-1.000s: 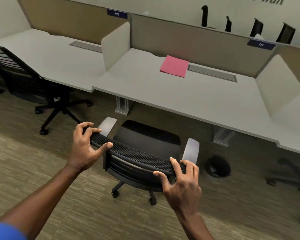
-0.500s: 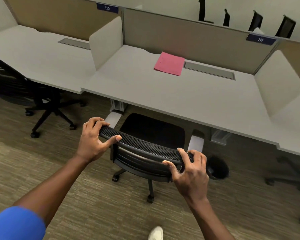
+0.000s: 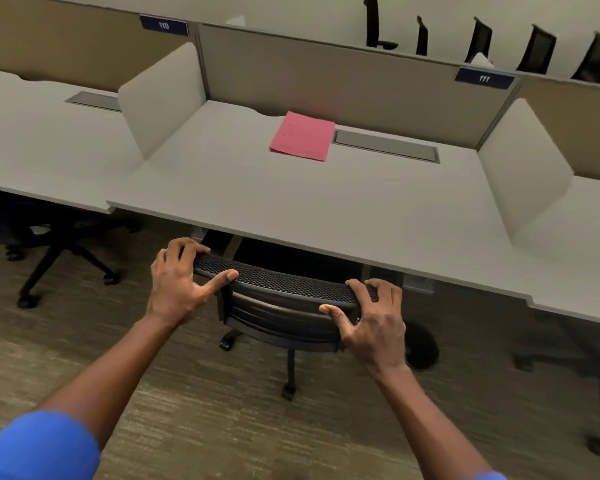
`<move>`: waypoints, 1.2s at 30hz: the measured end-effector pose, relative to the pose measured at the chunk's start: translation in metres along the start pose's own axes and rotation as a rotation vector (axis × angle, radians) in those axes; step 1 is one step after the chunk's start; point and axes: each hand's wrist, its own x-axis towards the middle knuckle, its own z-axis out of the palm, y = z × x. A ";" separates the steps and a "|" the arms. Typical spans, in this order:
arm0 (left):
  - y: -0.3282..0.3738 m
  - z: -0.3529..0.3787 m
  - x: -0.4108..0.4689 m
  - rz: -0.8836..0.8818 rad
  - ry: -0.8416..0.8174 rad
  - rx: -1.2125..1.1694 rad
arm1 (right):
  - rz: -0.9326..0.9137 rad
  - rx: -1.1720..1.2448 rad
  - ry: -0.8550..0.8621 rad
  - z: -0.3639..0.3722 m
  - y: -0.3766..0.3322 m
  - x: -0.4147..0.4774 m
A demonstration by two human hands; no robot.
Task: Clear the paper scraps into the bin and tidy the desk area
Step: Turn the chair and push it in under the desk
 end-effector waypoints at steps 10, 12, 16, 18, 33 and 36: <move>0.024 0.039 0.054 -0.012 -0.021 0.027 | -0.006 0.016 0.048 0.009 0.043 0.056; 0.024 0.043 0.063 -0.003 -0.033 0.024 | -0.011 0.015 0.050 0.010 0.046 0.062; 0.028 0.049 0.076 -0.003 -0.046 0.015 | -0.016 0.019 0.045 0.011 0.052 0.074; 0.031 0.050 0.082 -0.004 -0.059 0.008 | -0.020 0.019 0.053 0.010 0.054 0.081; 0.042 0.058 0.112 -0.011 -0.109 0.012 | -0.016 0.020 0.064 0.018 0.067 0.109; 0.042 0.064 0.117 -0.002 -0.100 0.004 | -0.021 0.014 0.068 0.020 0.070 0.114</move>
